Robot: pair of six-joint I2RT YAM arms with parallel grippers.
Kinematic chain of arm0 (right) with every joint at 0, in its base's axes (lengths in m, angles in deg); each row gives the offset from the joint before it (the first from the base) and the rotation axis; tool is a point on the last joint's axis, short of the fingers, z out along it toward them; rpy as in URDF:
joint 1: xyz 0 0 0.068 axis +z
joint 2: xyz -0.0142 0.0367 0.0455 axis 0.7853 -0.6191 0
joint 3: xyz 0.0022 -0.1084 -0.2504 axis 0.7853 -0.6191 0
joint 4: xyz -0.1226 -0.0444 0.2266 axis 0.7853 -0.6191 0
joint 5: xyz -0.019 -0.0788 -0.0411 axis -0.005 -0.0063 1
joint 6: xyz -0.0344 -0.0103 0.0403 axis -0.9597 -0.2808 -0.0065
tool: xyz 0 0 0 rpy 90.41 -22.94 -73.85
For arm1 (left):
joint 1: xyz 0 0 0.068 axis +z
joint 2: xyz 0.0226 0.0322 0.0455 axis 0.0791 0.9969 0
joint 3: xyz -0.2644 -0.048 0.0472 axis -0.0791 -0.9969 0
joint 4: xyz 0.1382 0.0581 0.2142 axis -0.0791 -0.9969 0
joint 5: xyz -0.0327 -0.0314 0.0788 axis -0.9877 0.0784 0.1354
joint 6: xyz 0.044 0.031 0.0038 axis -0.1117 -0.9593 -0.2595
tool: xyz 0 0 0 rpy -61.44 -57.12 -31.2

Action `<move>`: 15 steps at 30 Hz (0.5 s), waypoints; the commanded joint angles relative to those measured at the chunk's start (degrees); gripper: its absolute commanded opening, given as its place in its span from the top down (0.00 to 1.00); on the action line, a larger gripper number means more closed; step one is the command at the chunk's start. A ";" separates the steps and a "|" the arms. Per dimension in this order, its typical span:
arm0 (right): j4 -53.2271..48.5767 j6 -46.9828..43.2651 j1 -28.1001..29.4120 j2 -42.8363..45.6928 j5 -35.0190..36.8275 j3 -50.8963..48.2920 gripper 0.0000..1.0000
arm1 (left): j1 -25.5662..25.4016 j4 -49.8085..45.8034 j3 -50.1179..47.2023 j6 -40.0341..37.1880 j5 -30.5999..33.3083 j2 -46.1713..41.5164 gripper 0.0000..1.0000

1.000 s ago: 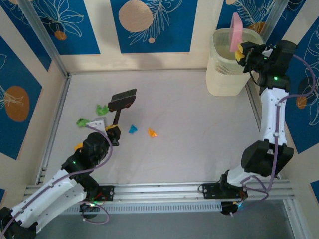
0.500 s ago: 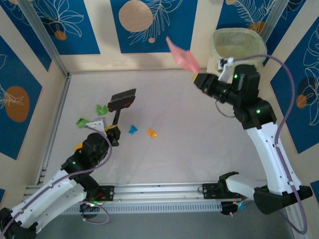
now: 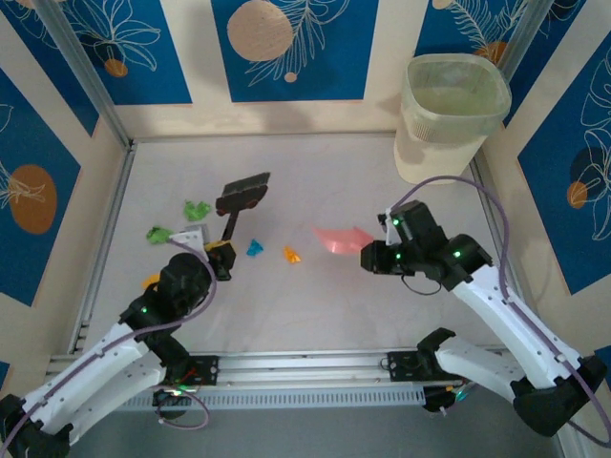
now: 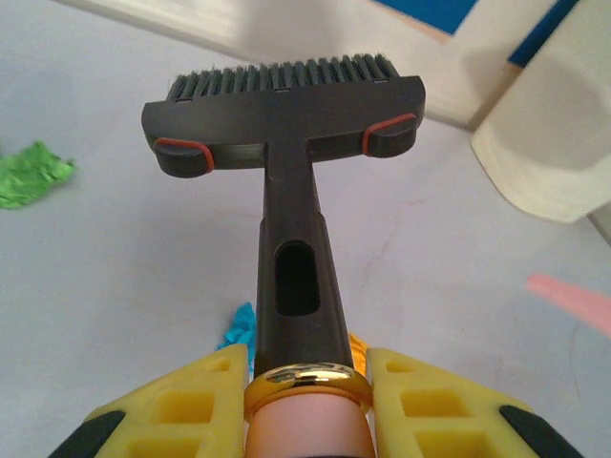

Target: Sweep away the paper scraps from the table

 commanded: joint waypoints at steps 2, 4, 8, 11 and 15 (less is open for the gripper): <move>-3.82 0.90 4.30 -2.81 5.20 -1.39 1.00 | -0.57 4.12 3.85 -0.67 -8.62 5.47 1.00; -4.50 1.59 6.58 -3.40 7.61 -1.57 1.00 | -0.82 3.74 5.35 -0.30 -10.23 8.41 1.00; -4.60 1.43 9.86 -3.06 9.14 -2.85 1.00 | -1.37 -0.25 10.05 0.33 -12.17 14.27 1.00; -4.87 0.63 10.74 -3.04 7.84 -4.07 1.00 | -1.93 -5.14 14.85 -0.04 -13.51 18.36 1.00; -4.31 0.48 13.98 -2.87 6.67 -5.41 1.00 | -2.57 -14.52 22.46 -0.95 -13.90 23.61 1.00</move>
